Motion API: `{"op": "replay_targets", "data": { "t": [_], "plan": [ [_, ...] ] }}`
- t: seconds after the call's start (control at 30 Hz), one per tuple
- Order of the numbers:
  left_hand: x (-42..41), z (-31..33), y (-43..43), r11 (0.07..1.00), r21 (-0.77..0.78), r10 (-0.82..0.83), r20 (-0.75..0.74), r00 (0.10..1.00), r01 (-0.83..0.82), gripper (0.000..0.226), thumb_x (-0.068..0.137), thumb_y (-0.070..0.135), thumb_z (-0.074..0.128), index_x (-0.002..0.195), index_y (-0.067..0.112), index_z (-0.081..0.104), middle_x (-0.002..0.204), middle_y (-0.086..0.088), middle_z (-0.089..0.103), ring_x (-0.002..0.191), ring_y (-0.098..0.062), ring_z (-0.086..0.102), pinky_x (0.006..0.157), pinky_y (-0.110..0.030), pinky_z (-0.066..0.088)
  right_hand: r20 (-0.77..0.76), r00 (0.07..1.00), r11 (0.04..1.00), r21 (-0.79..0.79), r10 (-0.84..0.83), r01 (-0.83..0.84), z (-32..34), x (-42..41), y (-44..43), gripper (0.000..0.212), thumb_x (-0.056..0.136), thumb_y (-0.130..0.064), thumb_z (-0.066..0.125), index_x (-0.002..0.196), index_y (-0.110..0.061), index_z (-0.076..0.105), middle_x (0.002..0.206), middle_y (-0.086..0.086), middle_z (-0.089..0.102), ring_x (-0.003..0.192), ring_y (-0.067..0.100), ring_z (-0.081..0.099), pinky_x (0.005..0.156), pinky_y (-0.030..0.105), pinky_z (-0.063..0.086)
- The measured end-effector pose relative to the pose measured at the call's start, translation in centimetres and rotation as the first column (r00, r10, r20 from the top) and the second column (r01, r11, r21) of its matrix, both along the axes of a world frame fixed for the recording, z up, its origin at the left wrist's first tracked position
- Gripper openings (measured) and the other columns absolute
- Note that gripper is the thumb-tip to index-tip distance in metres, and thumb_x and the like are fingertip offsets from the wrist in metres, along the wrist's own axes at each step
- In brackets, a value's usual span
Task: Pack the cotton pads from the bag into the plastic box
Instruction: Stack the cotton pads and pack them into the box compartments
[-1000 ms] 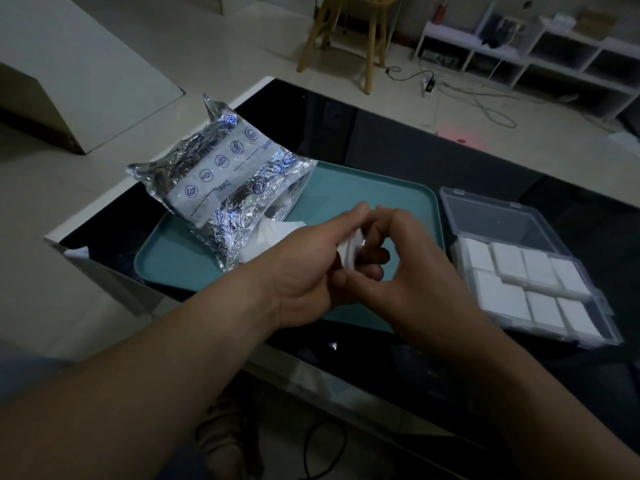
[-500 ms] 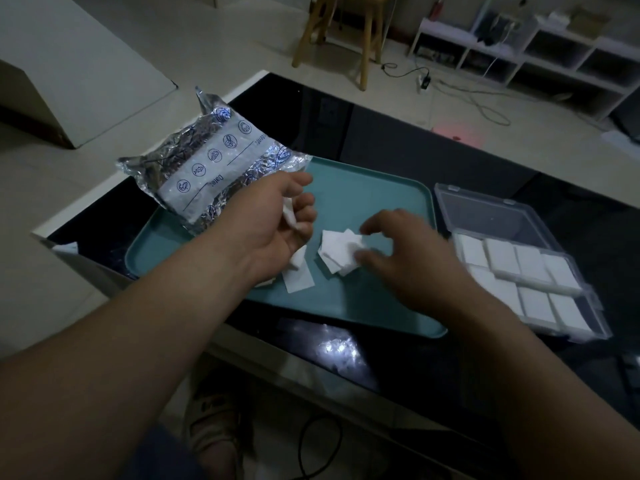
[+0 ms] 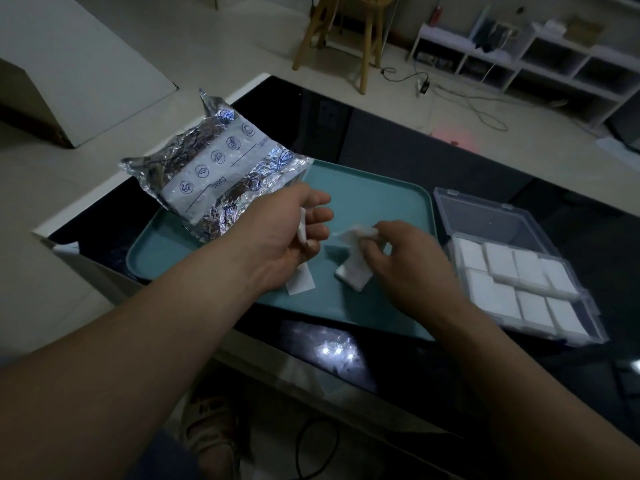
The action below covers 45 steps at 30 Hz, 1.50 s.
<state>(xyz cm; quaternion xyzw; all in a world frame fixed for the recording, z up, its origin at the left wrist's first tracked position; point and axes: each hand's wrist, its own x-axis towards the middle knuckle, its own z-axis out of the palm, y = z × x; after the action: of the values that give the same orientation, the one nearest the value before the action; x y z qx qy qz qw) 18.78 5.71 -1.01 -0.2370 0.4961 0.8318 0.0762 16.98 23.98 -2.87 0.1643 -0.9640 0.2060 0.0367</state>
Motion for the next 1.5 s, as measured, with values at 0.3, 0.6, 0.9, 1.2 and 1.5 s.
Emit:
{"op": "replay_targets", "data": {
  "t": [0.3,0.6,0.9,1.2,1.5],
  "plan": [
    [0.2,-1.3,1.9,0.949,-0.305,-0.116,-0.121,0.986,0.075,0.017,0.096,0.003,0.058,0.103,0.017,0.064,0.087,-0.01,0.063,0.062,-0.016,0.058,0.052,-0.027,0.037,0.448,0.884,0.673,-0.613,-0.136,0.414,2.5,-1.1,2.5,0.021,0.104,-0.024,0.059,0.1,-0.007,0.071,0.062,-0.005,0.07,0.064,0.013,0.071,0.065,0.035,0.054],
    [2.1,-1.3,3.8,0.434,-0.901,-0.493,-0.213,0.843,0.026,0.039,0.081,0.05,0.075,0.098,0.03,0.046,0.1,0.008,0.051,0.078,-0.003,0.052,0.063,-0.024,0.039,0.587,0.807,0.542,-0.7,0.066,0.465,2.4,0.7,0.7,0.008,0.098,-0.007,0.061,0.103,-0.002,0.065,0.086,0.019,0.074,0.069,0.028,0.074,0.064,0.038,0.061],
    [2.4,-1.5,3.1,0.3,-0.953,-0.656,-0.168,0.736,0.049,0.03,0.096,0.038,0.065,0.103,0.027,0.039,0.08,0.012,0.047,0.069,0.003,0.048,0.055,-0.022,0.026,0.771,0.596,0.57,-0.601,0.227,0.561,3.0,0.9,1.4,0.036,0.107,-0.033,0.051,0.12,-0.005,0.068,0.091,0.014,0.075,0.068,0.023,0.072,0.061,0.036,0.057],
    [2.5,-2.0,3.0,0.326,-0.944,-0.698,-0.201,0.687,0.055,0.036,0.094,0.049,0.064,0.111,0.033,0.036,0.092,0.016,0.053,0.078,0.0,0.055,0.063,-0.027,0.037,0.737,0.66,0.694,-0.551,0.145,0.463,3.0,1.0,1.7,0.03,0.102,-0.027,0.053,0.109,-0.009,0.076,0.091,0.016,0.076,0.067,0.019,0.071,0.057,0.03,0.055],
    [2.2,-2.0,3.1,0.405,-0.912,-0.669,-0.245,0.701,0.067,0.019,0.105,0.041,0.045,0.123,0.034,0.042,0.106,0.016,0.054,0.093,0.001,0.056,0.075,-0.025,0.041,0.734,0.612,0.623,-0.633,0.293,0.46,3.2,0.7,2.1,0.039,0.108,-0.04,0.047,0.109,-0.009,0.071,0.086,0.009,0.071,0.078,0.021,0.07,0.06,0.03,0.052]
  ]
}}
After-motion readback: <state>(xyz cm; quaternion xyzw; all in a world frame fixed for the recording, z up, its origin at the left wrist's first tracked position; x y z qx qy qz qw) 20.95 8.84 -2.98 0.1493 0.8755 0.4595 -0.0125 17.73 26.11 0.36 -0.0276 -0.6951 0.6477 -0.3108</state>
